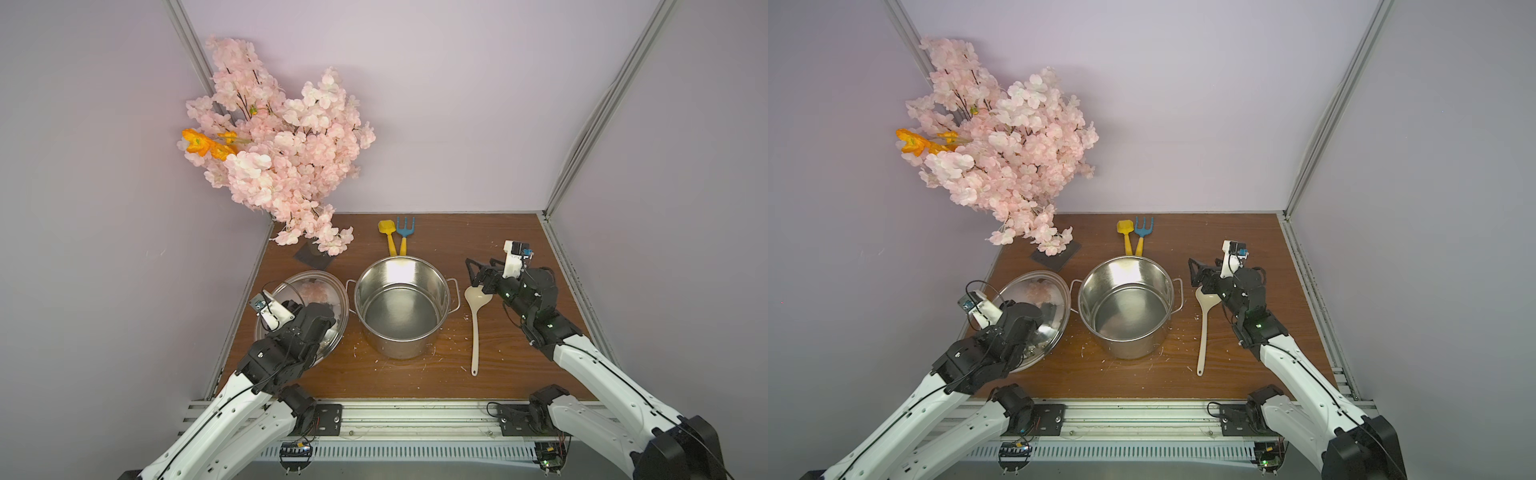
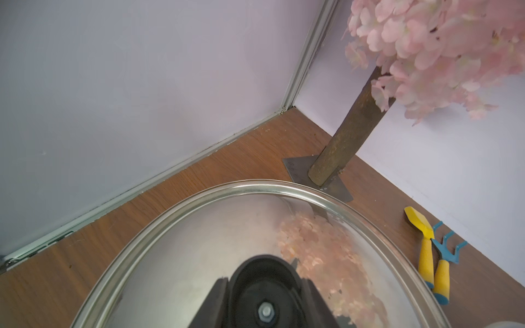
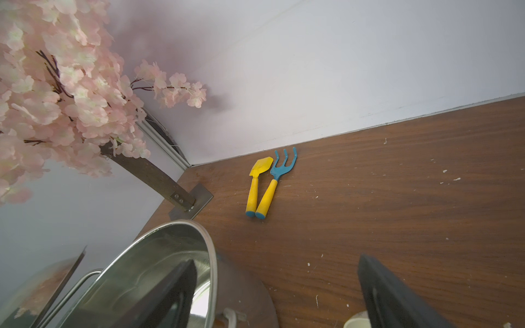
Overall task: Stir the soup with a spoon
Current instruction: Place the lid at the center of the board.
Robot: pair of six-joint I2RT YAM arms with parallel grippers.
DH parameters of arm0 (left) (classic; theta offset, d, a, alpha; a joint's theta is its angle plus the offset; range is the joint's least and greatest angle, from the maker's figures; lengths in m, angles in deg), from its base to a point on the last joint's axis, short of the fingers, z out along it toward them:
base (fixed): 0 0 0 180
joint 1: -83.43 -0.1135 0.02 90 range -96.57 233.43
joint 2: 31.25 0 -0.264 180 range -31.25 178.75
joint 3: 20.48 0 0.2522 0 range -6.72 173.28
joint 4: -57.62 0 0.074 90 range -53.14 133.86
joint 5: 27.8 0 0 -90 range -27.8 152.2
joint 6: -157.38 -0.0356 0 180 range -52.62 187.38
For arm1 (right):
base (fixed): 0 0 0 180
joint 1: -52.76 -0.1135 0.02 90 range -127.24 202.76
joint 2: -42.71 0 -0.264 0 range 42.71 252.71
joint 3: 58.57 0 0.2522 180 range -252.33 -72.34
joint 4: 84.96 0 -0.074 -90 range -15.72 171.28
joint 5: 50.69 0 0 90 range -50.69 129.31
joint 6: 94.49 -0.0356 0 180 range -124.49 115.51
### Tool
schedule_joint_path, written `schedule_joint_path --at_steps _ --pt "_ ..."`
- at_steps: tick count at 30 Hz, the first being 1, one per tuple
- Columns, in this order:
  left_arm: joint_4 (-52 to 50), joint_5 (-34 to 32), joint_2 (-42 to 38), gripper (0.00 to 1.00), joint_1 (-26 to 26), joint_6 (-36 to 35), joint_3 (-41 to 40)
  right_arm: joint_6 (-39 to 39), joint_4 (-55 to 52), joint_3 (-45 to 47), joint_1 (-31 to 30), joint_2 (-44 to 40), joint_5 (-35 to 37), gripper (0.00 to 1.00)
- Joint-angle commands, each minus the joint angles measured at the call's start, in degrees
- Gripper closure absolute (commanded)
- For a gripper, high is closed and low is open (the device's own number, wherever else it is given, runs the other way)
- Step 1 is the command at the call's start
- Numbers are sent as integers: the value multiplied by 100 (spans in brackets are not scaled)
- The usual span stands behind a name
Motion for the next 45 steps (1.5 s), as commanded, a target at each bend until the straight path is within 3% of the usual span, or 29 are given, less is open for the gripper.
schedule_joint_path --at_steps 1,10,15,17,24,32,41,45 --pt "-210 -289 -19 61 -332 -334 239 30 76 19 -23 16 36 7" --pt "223 4 600 56 -1375 -521 -182 -9 -260 -82 -4 179 203 8" --pt "1627 1460 707 55 -2850 -1404 -955 -87 -462 -155 19 325 143 8" --pt "2048 1792 846 55 -3220 -1582 -1176 -164 -499 -122 17 376 108 9" --pt "2938 1824 1986 51 -3267 -1767 -1278 -425 -739 95 21 561 69 10" --pt "3280 1946 2647 34 -3272 -1680 -1436 -502 -1247 99 45 693 59 11" --pt "3149 2791 1883 1 -3272 -1808 -1567 -499 -2075 12 198 991 14 13" --pt "2836 3386 1594 4 -3272 -2137 -1226 -527 -2333 60 204 1038 133 16"
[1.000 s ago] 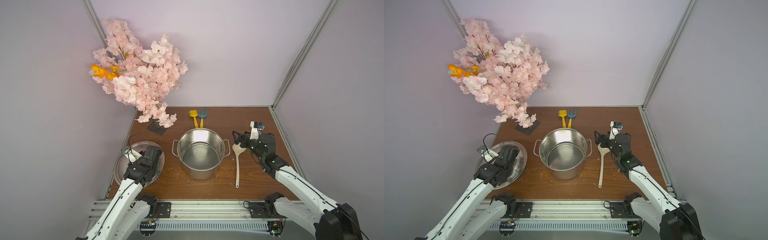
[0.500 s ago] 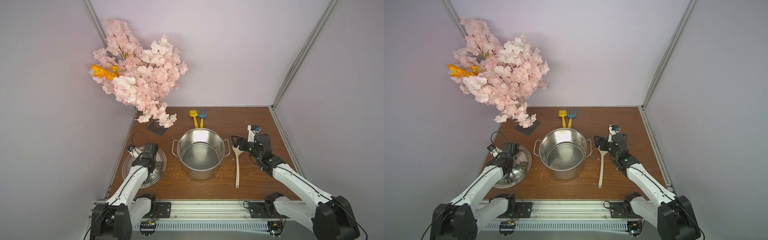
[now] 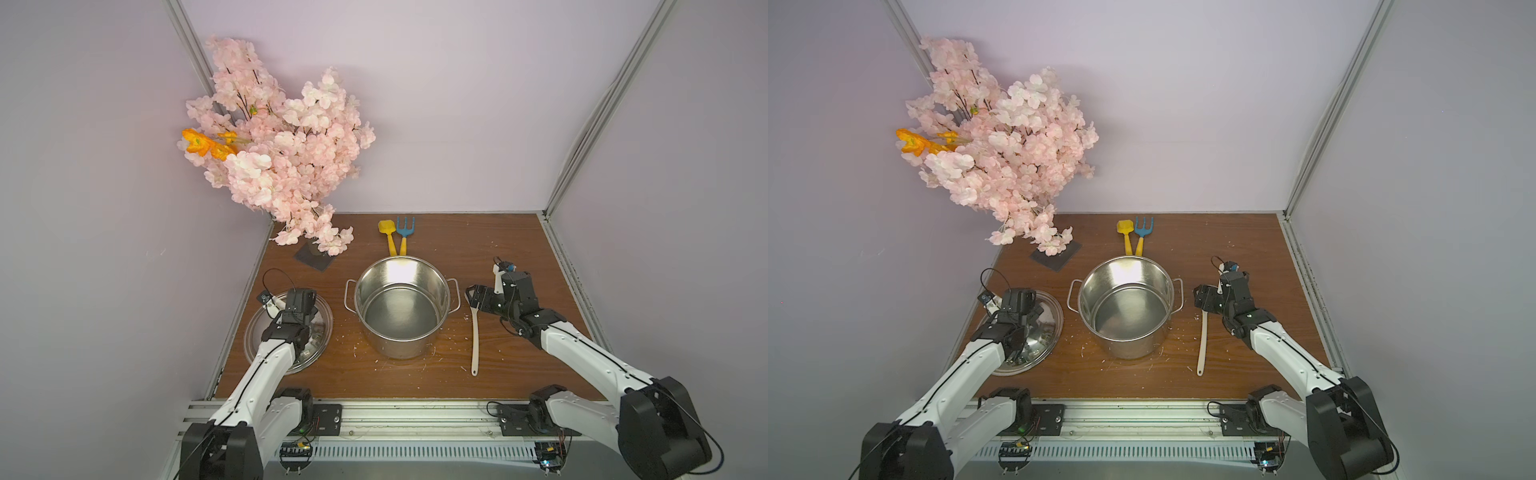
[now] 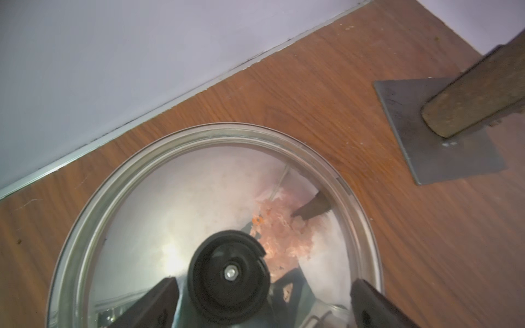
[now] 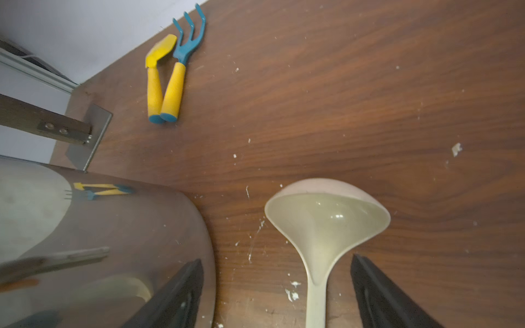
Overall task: Stir the soup with a spoon
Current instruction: Place the lid at the center of the board, then pick up the spoon from the center of the board.
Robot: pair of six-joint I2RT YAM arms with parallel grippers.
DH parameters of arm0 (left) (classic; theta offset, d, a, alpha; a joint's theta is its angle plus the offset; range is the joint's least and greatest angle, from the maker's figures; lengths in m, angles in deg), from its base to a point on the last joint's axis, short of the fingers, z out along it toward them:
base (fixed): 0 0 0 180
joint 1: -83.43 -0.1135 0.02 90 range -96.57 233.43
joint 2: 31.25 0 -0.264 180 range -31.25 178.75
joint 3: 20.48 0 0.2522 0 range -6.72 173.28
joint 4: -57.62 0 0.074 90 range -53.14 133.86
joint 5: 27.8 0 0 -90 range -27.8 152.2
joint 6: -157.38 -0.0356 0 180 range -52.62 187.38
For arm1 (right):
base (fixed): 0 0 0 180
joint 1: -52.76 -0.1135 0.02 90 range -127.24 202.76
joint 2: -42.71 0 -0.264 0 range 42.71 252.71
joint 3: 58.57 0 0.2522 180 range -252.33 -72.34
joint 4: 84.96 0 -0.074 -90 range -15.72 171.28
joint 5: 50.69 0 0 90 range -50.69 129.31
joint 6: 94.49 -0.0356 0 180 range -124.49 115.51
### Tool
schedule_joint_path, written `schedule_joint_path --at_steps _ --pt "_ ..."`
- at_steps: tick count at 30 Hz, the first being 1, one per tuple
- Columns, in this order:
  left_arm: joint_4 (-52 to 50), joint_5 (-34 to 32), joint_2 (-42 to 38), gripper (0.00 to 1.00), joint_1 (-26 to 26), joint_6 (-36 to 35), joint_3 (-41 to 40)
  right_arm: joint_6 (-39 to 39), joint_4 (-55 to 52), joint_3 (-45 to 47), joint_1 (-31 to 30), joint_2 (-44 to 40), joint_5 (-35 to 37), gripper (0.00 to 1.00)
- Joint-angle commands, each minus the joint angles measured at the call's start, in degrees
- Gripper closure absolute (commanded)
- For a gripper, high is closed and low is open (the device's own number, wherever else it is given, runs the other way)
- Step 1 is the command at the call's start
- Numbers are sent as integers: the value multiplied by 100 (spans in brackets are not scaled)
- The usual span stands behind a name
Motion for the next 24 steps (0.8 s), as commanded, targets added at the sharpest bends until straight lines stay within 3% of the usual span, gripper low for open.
schedule_joint_path --at_steps 1,12,24 --pt "-321 721 -229 4 -66 -397 373 -59 -393 31 13 12 127 17" --pt "-713 2506 -771 3 -51 -1053 1141 -233 -283 496 -37 499 -99 35" --pt "-1202 3108 -1202 2 2 -1204 1428 -76 125 611 -157 1166 -693 49"
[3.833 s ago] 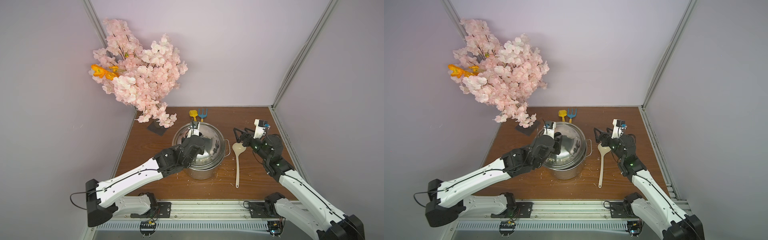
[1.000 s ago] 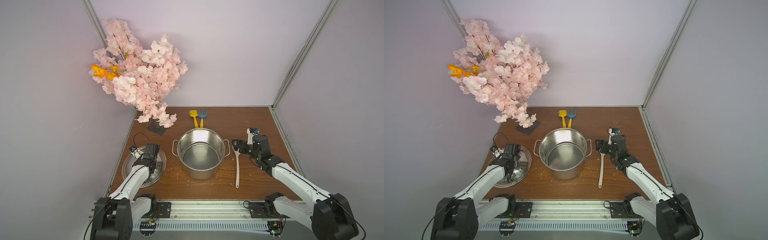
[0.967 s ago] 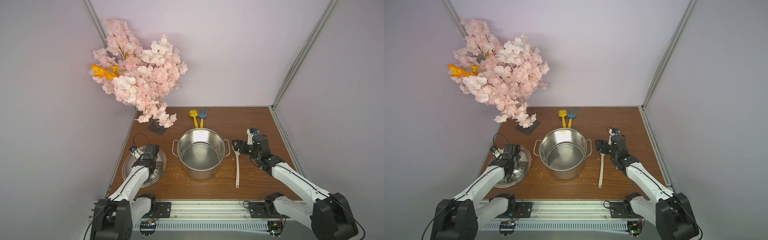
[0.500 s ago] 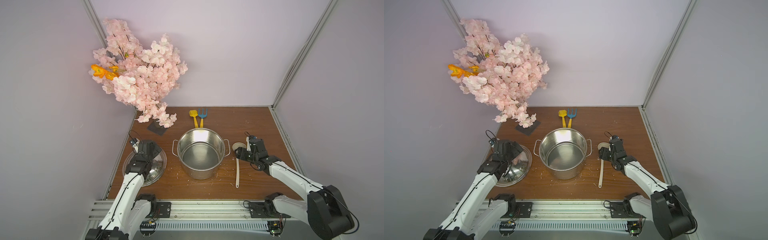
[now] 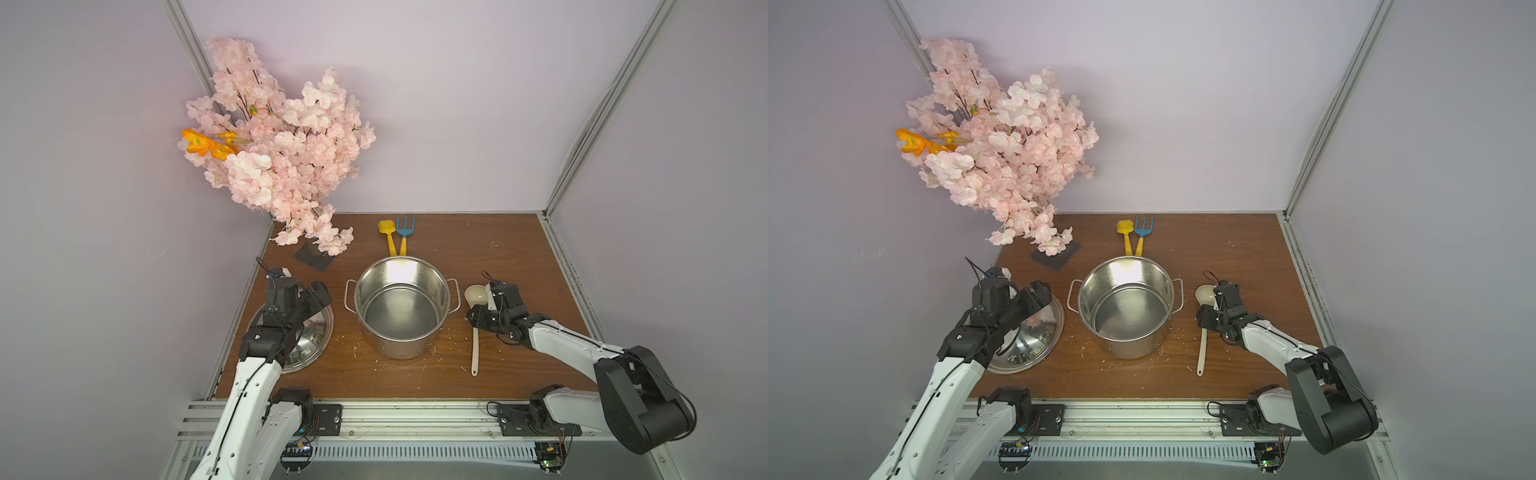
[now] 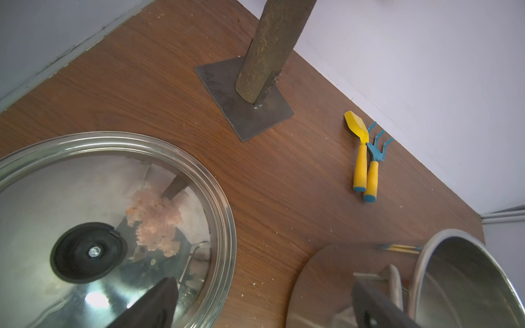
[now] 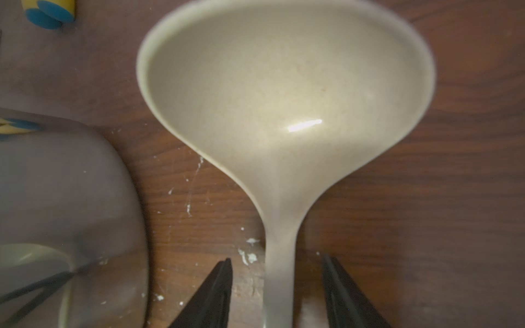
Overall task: Stir the soup with a spoon
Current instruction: Pick up the spoon from the center of the board.
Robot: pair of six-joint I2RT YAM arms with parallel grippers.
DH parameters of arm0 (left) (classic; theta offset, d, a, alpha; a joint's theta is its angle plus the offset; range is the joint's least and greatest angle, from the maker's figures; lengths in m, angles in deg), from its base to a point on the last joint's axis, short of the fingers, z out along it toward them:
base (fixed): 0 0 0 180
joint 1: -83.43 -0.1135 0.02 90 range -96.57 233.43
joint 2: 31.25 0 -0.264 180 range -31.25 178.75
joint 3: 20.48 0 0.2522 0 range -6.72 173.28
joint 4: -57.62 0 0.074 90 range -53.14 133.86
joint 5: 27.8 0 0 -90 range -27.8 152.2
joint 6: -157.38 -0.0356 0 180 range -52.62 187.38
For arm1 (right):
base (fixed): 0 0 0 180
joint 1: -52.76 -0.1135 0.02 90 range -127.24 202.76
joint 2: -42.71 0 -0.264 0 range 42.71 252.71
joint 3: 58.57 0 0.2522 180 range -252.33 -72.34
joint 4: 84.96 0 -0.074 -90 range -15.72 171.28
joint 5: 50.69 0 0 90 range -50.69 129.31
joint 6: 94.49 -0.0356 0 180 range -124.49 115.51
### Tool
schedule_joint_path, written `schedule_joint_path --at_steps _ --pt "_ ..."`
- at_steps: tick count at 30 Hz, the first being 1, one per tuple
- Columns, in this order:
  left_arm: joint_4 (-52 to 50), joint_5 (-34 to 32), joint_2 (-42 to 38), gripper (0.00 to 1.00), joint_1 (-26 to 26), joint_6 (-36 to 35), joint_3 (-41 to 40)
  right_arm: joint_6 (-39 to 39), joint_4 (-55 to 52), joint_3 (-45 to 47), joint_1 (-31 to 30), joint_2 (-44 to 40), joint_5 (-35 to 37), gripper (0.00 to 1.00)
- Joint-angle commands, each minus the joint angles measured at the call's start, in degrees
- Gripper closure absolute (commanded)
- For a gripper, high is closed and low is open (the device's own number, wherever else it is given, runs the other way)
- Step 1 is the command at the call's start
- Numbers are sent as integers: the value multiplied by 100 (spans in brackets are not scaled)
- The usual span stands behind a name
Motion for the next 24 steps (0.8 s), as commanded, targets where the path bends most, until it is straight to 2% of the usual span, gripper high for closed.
schedule_joint_path --at_steps 1,13,24 --pt "-232 305 -95 1 13 -105 240 24 -100 104 -68 222 -278 50" --pt "-350 416 -236 1 471 125 464 175 -64 -34 -68 331 -87 68" --pt "-419 775 -333 0 516 247 629 255 -141 -405 -63 458 -8 91"
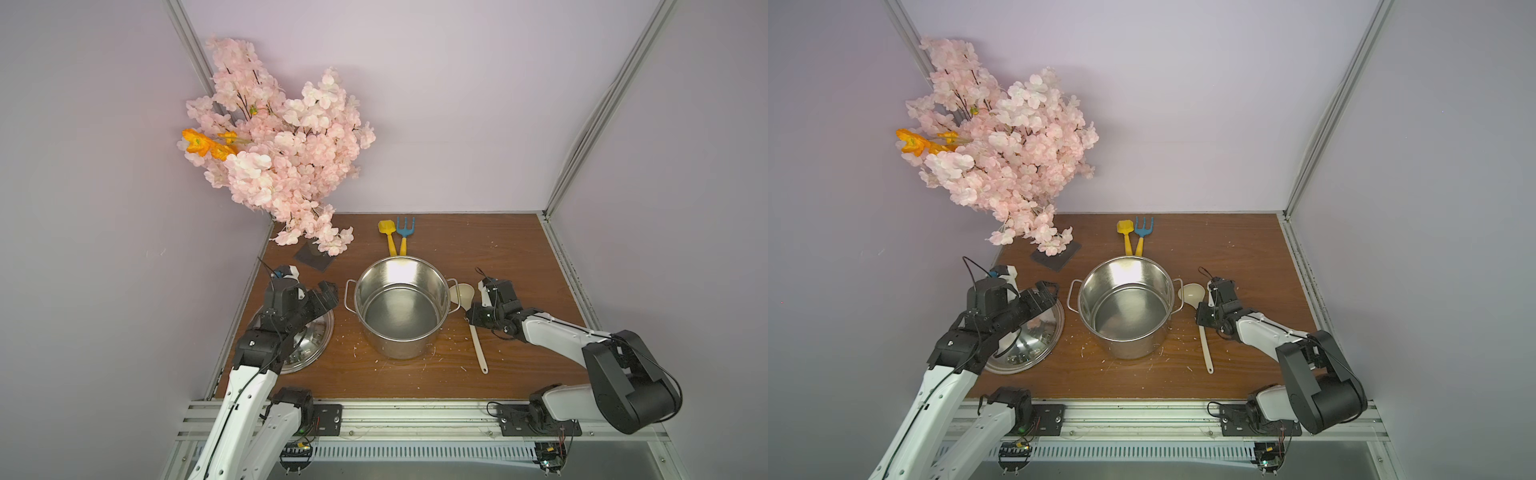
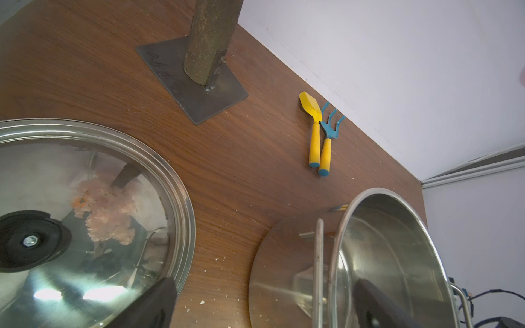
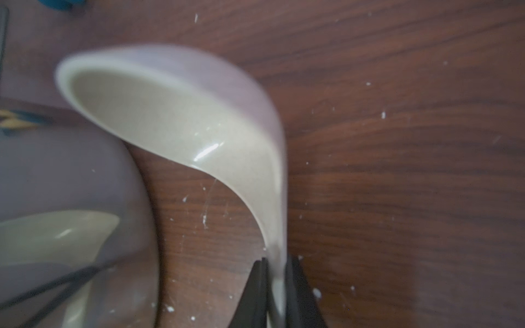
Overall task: Stir the soup with a spoon
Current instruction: Pick up the spoon from the center of the board.
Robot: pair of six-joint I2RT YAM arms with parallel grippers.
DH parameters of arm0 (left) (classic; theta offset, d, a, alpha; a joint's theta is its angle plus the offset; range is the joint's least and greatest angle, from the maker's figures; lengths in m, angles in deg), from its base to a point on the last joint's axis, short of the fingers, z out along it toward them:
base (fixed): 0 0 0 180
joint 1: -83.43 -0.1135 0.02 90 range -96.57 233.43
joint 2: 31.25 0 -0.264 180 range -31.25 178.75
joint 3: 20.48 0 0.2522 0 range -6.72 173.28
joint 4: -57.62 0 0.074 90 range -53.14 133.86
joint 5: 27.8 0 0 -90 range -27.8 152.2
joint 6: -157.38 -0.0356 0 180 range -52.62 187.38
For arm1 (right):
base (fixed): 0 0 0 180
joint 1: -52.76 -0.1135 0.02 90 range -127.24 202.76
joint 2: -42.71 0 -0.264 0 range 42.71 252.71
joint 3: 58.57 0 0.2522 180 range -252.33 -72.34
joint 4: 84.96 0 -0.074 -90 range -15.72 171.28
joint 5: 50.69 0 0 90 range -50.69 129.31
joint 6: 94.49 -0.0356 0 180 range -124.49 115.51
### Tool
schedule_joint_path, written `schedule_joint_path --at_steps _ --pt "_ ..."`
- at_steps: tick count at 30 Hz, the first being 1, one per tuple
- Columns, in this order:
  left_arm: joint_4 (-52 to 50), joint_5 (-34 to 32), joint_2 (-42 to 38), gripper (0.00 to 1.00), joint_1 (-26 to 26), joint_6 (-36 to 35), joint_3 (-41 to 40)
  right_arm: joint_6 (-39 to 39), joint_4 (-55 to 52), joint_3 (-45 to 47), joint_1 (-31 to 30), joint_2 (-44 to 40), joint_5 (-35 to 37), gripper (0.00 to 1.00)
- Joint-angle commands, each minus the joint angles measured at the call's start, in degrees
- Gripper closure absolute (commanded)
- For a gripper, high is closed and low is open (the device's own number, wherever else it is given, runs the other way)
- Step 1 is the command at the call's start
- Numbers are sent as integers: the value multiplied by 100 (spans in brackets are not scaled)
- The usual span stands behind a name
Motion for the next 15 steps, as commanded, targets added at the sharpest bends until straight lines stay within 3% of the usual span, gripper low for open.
schedule_joint_path --at_steps 1,3,15 --pt "-77 214 -89 0 57 61 228 72 -248 -71 -16 -36 202 95" --pt "-77 278 -94 0 64 74 299 72 -263 -85 4 -153 283 100" --pt "-112 1027 42 0 131 27 735 124 -760 -581 883 -1390 401 100"
